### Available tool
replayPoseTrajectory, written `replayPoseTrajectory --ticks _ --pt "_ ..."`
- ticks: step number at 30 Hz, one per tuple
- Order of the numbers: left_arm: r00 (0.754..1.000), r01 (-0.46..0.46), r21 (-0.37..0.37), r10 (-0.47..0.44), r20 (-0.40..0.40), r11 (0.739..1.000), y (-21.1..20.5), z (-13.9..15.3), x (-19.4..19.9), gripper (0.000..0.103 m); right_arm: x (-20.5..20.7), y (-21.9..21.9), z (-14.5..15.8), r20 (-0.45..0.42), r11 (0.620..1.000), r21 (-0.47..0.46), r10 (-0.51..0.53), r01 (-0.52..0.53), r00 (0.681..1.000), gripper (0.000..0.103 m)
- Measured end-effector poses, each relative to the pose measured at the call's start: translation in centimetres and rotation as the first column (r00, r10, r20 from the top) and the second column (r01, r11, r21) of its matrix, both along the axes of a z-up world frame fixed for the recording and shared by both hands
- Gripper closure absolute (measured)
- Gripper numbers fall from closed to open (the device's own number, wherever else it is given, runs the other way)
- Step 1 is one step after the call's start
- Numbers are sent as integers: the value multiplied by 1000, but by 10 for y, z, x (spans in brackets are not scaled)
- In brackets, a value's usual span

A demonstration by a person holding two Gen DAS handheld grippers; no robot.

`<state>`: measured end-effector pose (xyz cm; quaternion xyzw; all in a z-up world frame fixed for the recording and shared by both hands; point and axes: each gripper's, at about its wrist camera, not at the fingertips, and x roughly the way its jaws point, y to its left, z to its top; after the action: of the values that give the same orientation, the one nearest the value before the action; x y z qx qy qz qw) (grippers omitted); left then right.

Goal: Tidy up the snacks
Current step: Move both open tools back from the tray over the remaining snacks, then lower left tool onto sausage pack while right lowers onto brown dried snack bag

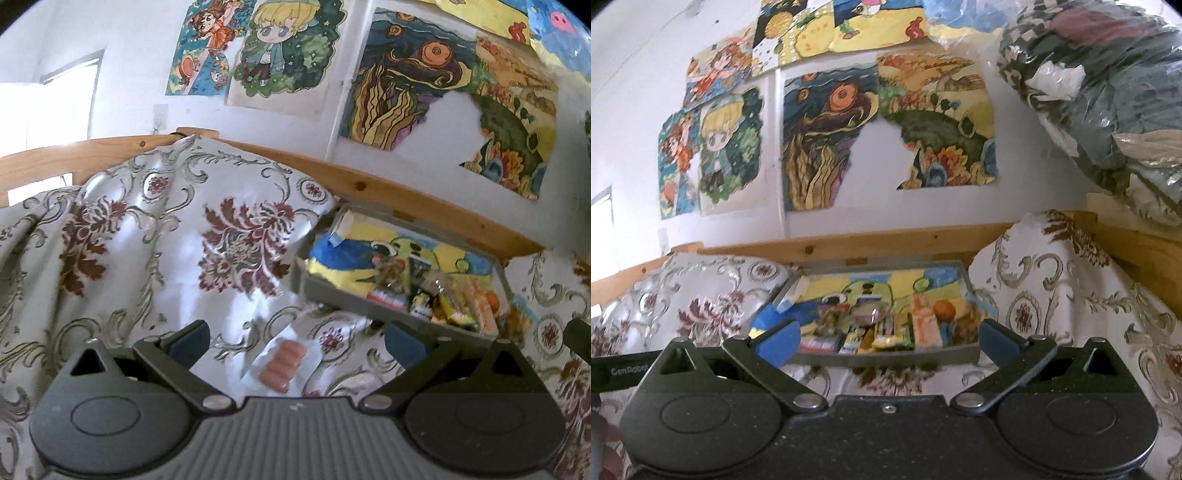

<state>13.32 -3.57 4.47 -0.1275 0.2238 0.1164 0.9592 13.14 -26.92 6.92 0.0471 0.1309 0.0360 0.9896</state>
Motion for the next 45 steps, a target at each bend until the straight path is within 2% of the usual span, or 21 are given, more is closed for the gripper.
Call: replayPoseTrajectory --ticks 7,16,21,30,45 --pt "1000 24 28 -23 -20 999 3 -13 -20 0 -25 12 -14 -47 999 -28 21 -22 999 1" --pt "997 69 83 -65 -48 994 6 -30 -48 0 -42 19 -36 -163 997 -23 66 -70 984 1" --pt "996 61 75 -56 -70 995 13 -37 -57 0 -44 20 -45 -229 998 -6 66 -69 971 1" --pt "993 56 80 -47 -107 995 21 -47 -60 0 -40 25 -59 -320 997 0 76 -80 944 1" --pt "984 88 93 -72 -161 992 18 -59 -49 0 -29 38 -74 -394 992 -26 103 -124 913 1"
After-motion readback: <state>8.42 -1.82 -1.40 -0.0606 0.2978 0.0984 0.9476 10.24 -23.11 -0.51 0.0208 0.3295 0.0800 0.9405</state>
